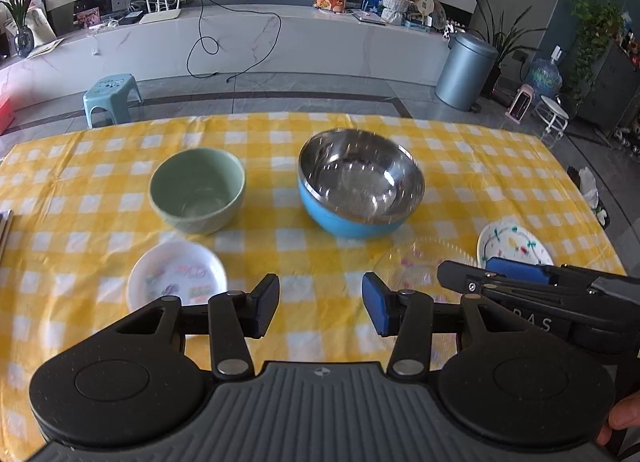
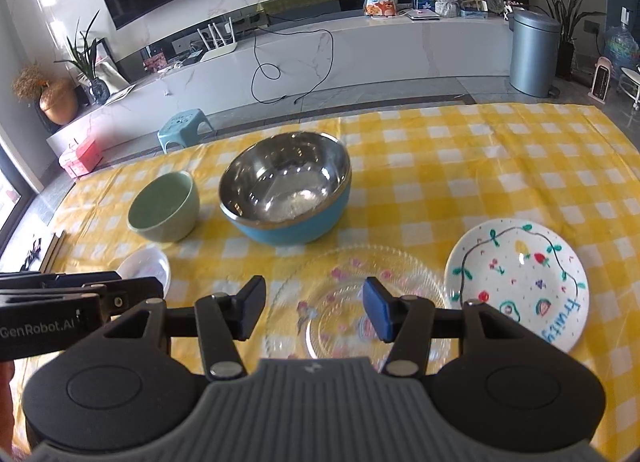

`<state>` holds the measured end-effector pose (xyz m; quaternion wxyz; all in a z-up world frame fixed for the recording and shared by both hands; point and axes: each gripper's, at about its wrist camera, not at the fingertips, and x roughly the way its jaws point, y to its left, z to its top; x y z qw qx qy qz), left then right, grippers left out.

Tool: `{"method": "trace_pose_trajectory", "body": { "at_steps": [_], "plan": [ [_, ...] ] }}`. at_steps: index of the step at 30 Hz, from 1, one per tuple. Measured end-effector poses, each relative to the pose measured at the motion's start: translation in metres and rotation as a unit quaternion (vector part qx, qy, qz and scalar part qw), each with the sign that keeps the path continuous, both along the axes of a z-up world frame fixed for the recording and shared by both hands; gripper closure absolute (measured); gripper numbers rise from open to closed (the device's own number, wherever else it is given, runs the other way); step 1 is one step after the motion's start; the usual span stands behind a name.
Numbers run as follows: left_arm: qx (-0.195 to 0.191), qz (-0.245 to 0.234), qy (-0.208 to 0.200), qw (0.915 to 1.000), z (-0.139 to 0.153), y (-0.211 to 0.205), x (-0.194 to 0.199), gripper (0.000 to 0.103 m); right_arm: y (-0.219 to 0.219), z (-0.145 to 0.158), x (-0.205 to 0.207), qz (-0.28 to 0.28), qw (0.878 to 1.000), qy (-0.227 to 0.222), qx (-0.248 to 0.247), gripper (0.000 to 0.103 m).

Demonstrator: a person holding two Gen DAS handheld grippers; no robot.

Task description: Organize plates and bowls

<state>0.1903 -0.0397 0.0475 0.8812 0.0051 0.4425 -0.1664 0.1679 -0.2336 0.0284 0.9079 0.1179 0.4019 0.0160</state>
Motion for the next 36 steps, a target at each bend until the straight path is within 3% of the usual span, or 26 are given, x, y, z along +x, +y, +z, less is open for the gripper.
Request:
{"method": "trace_pose_trajectory", "body": {
  "at_steps": [8,14,26,32,36],
  "plan": [
    [-0.010,0.024,-0.002,0.9997,-0.007,-0.016,0.048,0.047,-0.023,0.000,0.042,-0.024,1.000,-0.007,0.006,0.050],
    [0.014,0.041,0.008,0.9990,-0.022,-0.026,0.081,0.047,-0.032,-0.008,0.071,-0.036,0.999,-0.005,0.012,0.050],
    [0.033,0.044,0.012,0.9984,-0.042,-0.039,0.107,0.047,-0.035,-0.030,0.096,-0.045,0.998,0.015,0.042,0.061],
    [0.040,0.035,0.020,0.9984,-0.049,-0.046,0.109,0.067,-0.029,-0.034,0.097,-0.039,0.998,0.016,0.047,0.071],
    [0.039,0.027,0.025,0.9985,-0.052,-0.052,0.107,0.084,-0.026,-0.038,0.096,-0.033,0.998,0.020,0.053,0.084]
  ]
}}
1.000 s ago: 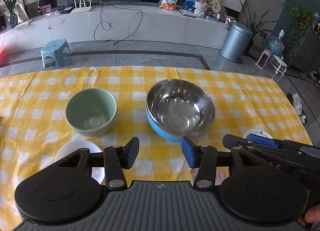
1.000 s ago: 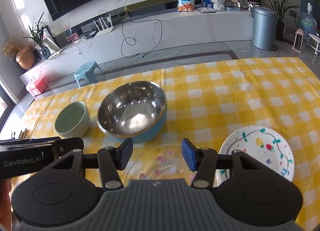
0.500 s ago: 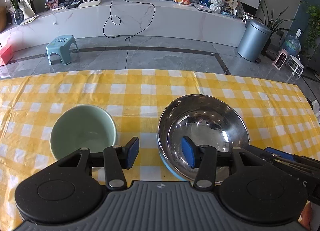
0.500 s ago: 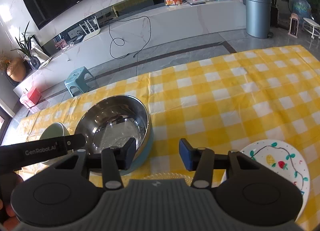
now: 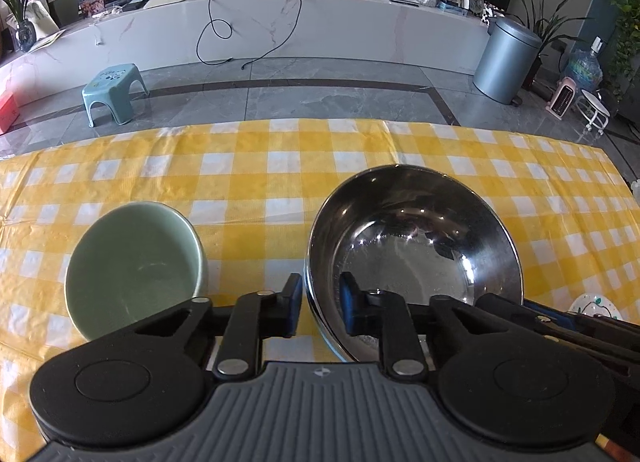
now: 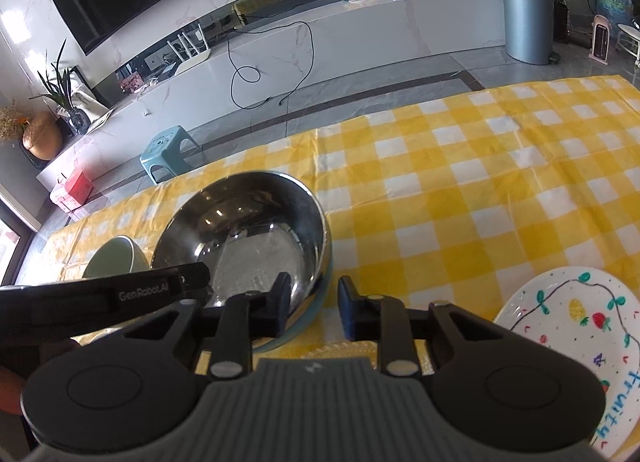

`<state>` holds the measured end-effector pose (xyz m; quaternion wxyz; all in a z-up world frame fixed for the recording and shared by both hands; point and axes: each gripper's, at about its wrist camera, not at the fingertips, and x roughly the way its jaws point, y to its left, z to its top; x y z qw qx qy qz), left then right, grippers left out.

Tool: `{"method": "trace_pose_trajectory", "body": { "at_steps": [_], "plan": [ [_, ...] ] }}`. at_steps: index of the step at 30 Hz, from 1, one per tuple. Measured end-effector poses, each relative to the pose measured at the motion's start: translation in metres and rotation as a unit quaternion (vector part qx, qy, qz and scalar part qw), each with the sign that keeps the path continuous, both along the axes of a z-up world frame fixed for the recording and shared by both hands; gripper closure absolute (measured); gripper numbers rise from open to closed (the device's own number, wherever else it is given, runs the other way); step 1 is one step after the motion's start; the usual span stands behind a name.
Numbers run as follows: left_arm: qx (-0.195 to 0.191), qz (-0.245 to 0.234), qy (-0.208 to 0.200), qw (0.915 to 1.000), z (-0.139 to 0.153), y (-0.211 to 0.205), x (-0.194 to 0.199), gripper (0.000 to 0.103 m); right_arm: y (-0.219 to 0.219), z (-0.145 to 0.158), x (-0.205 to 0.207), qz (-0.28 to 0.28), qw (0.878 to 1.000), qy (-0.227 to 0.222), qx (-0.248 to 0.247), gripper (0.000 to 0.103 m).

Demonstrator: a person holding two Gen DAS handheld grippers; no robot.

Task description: Organize plates and bowls

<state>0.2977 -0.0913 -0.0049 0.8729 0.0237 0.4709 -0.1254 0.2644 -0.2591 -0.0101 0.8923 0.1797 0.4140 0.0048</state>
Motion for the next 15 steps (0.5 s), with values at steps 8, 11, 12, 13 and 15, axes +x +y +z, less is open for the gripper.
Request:
{"method": "trace_pose_trajectory", "body": {
  "at_steps": [8,11,12,13,15],
  "plan": [
    [0.022,-0.002,-0.005,0.9997,0.002,-0.009,-0.008,0.090,0.003,0.000,-0.004,-0.009,1.000,0.004,-0.006,0.088],
    [0.021,0.001,-0.010,0.9997,0.008,-0.006,-0.014,0.090,0.004,0.005,-0.006,-0.008,1.000,0.000,-0.007,0.089],
    [0.020,0.004,-0.011,0.9997,0.010,-0.004,-0.016,0.090,0.004,0.007,-0.006,-0.005,1.000,-0.003,-0.008,0.089],
    [0.020,0.006,-0.012,0.9997,0.013,-0.002,-0.019,0.090,0.005,0.010,-0.008,-0.002,1.000,-0.005,-0.008,0.089],
    [0.022,0.011,-0.014,0.9996,0.019,0.002,-0.024,0.090,0.007,0.014,-0.012,0.004,1.000,-0.006,-0.007,0.089]
  ]
}}
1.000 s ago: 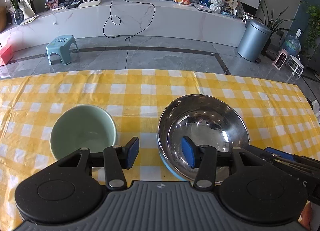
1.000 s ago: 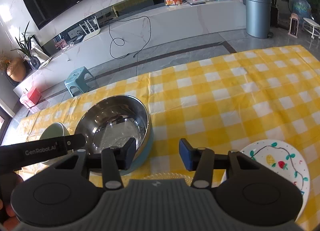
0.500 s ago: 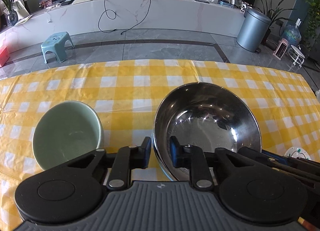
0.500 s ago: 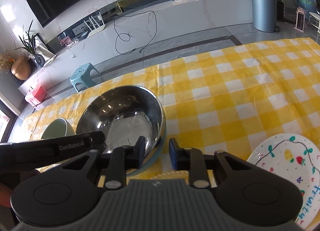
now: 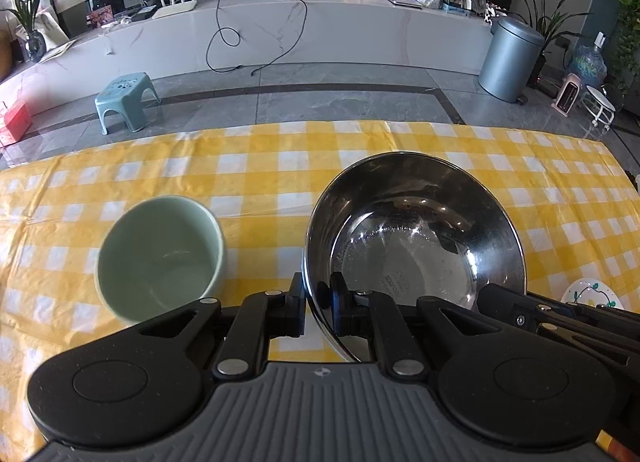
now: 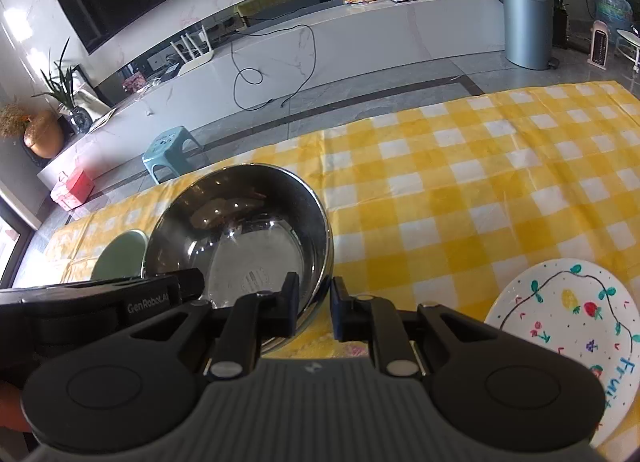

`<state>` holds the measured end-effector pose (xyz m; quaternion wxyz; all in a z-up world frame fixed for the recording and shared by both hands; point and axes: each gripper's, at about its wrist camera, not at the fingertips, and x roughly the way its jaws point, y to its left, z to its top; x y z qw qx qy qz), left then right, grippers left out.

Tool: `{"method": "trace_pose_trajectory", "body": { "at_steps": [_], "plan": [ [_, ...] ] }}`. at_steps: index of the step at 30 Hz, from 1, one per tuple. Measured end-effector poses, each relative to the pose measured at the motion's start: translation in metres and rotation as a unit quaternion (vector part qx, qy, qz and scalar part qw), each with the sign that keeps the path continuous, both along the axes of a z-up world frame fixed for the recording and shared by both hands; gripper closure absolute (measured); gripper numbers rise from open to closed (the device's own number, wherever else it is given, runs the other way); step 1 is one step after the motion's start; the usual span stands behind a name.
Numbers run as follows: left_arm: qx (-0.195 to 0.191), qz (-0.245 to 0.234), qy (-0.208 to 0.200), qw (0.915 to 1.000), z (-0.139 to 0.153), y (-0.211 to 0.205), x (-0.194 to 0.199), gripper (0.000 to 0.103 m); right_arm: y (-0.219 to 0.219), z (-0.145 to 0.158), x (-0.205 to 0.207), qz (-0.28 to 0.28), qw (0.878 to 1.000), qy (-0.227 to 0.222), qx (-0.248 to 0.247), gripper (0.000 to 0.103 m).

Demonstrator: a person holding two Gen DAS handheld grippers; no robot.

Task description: Organize plates and bowls

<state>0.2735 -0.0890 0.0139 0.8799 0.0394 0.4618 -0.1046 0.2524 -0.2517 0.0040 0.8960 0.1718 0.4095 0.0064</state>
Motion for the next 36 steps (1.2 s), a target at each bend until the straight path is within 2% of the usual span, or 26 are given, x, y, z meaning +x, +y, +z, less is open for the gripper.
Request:
{"method": "trace_pose_trajectory", "body": {
  "at_steps": [10,16,30,36],
  "plan": [
    [0.005,0.027,0.006,0.9996,0.026,0.031,-0.044,0.090,0.021,0.022,-0.040,0.035,0.999,-0.005,0.018,0.090],
    [0.006,0.040,0.003,0.9992,0.040,0.049,-0.076,0.090,0.043,0.036,-0.076,0.063,0.998,-0.012,0.009,0.090],
    [-0.004,0.052,-0.004,0.9986,0.066,0.098,-0.153,0.090,0.083,0.061,-0.169,0.066,0.997,-0.030,0.035,0.091],
    [0.001,0.050,0.021,0.9986,0.067,0.124,-0.176,0.089,0.106,0.063,-0.198,0.081,0.995,-0.024,0.047,0.092]
  ]
}}
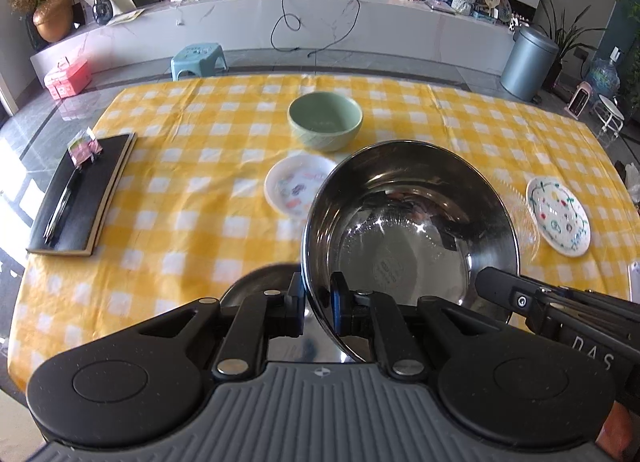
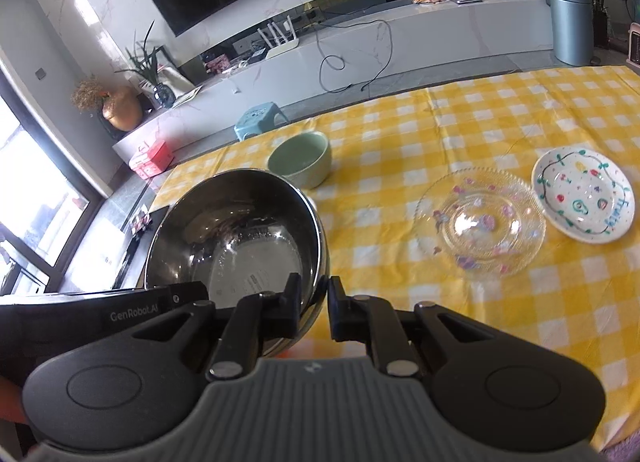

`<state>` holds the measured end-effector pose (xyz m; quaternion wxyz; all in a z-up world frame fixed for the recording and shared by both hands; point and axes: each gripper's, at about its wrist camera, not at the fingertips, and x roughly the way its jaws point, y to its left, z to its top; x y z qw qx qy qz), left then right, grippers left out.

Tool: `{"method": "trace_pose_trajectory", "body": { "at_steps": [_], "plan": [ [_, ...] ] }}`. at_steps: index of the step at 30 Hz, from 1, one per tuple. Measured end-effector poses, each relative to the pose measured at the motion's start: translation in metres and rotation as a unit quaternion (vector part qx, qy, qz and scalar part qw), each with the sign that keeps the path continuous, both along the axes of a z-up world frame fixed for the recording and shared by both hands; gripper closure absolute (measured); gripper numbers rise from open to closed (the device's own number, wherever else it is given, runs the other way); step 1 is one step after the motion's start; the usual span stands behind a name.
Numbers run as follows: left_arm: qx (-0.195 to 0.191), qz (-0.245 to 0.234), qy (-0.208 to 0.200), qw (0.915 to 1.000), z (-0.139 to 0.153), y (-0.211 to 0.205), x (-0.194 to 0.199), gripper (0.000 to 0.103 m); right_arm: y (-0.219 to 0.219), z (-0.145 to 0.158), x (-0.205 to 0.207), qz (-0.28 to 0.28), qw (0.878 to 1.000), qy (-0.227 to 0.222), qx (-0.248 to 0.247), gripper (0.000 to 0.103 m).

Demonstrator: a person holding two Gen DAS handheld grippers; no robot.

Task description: Organize plates and bowls

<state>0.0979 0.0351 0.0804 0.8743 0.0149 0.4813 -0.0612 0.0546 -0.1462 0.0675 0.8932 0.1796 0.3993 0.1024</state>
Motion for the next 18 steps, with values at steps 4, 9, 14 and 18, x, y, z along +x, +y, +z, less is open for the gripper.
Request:
{"method": "trace_pose_trajectory", "body": {
  "at_steps": [4,9,14,18],
  "plan": [
    [0.004,-0.002,0.019,0.9998,-0.001,0.020,-0.012,0.089,0.018,-0.001,-0.009,0.026,1.000,0.009,-0.008,0.092],
    [0.009,-0.007,0.041,0.9991,0.001,0.037,-0.020,0.088,0.039,-0.002,-0.010,0.060,0.998,0.025,-0.017,0.093],
    [-0.004,-0.008,0.079,0.9969,-0.007,0.052,-0.018,0.087,0.047,-0.007,-0.006,0.068,0.997,0.043,-0.014,0.094],
    [-0.019,-0.004,0.100,0.9948,-0.016,0.059,-0.013,0.087,0.051,-0.016,-0.001,0.060,0.996,0.057,-0.016,0.094]
  ]
}}
